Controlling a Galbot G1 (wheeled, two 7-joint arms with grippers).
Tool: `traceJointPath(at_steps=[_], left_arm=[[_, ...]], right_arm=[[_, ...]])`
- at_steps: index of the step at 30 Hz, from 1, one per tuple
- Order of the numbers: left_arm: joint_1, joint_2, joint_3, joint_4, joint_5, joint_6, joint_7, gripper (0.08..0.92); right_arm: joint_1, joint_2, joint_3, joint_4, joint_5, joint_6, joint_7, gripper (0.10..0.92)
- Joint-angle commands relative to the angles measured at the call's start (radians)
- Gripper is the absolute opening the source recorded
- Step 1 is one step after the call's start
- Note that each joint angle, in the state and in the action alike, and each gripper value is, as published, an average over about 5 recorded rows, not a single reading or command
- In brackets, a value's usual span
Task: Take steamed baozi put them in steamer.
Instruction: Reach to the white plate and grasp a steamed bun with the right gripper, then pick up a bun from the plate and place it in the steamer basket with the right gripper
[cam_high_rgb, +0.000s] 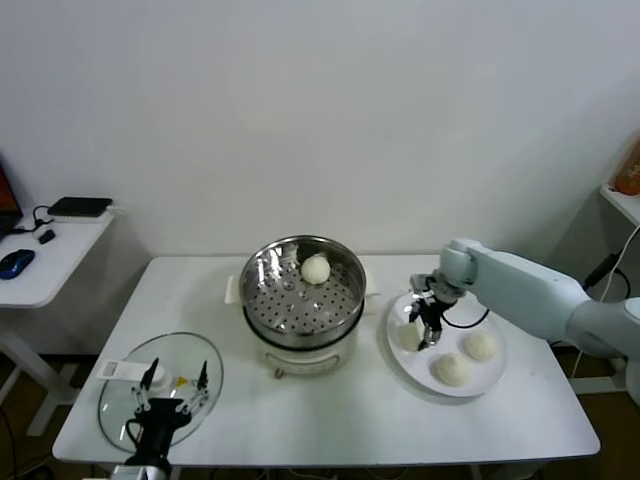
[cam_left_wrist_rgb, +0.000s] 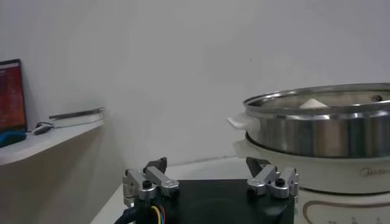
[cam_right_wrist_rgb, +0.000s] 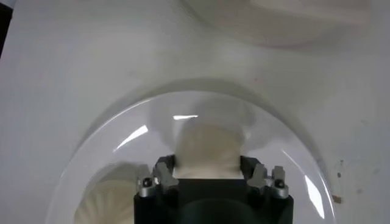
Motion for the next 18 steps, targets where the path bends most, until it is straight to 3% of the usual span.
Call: traceJointPath(at_steps=[1, 8, 18], left_arm=[[0.000, 0.000, 0.001, 0.000, -0.007, 0.002, 0.000, 0.823], [-0.004, 0.001, 0.000, -0.002, -0.005, 0.005, 0.000, 0.823], [-0.005, -0.004, 0.006, -0.008, -0.005, 0.007, -0.001, 0.823]], right_arm=[[-0.004, -0.001, 0.010, -0.001, -0.006, -0.001, -0.002, 0.631], [0.056, -0.020, -0.007, 0.020, 0.032, -0.007, -0.011, 0.628], [0.301, -0.066, -0.162, 0.078, 0.238, -0.038, -0.050, 0.628]])
